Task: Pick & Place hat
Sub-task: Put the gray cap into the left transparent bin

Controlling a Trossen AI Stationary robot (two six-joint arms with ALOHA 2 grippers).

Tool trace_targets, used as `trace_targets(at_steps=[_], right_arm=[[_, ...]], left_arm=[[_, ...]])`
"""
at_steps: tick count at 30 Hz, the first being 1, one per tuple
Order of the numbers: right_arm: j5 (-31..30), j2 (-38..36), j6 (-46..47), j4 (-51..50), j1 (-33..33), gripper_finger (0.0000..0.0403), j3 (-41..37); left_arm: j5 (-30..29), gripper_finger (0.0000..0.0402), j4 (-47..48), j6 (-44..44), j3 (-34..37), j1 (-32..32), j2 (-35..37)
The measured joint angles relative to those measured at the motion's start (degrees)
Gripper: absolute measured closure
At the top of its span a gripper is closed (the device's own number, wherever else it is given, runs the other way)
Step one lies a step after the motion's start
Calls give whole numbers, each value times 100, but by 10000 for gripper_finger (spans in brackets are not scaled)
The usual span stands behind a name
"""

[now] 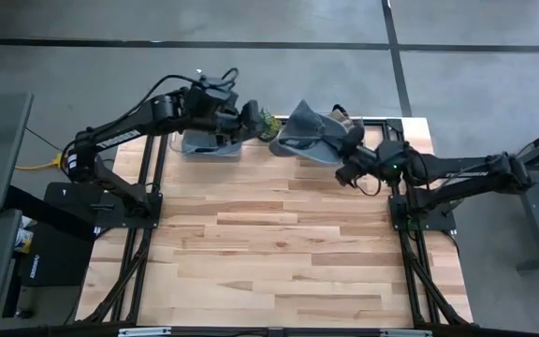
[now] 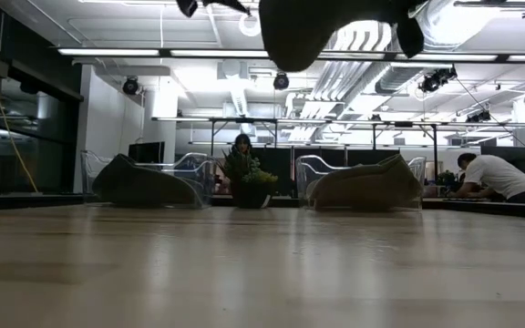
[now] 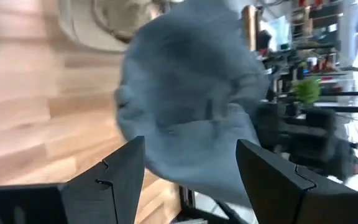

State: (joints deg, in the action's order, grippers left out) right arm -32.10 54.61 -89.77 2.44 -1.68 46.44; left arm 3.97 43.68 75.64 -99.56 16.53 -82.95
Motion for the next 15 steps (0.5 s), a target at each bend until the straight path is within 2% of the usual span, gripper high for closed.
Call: trace_targets(at_steps=[6,11,15], right_arm=[[-889,2,-1073,608,694,397,0],[-1135,-2,-1398,896,1111,397,0],[-1389,0,-1441,910,1322,397,0]], left_arm=[[346,172,-196,273,4,2,-178],[648,172,-581,300,-18,-2,-150],[652,172,-733,418,-14,-2,-165]])
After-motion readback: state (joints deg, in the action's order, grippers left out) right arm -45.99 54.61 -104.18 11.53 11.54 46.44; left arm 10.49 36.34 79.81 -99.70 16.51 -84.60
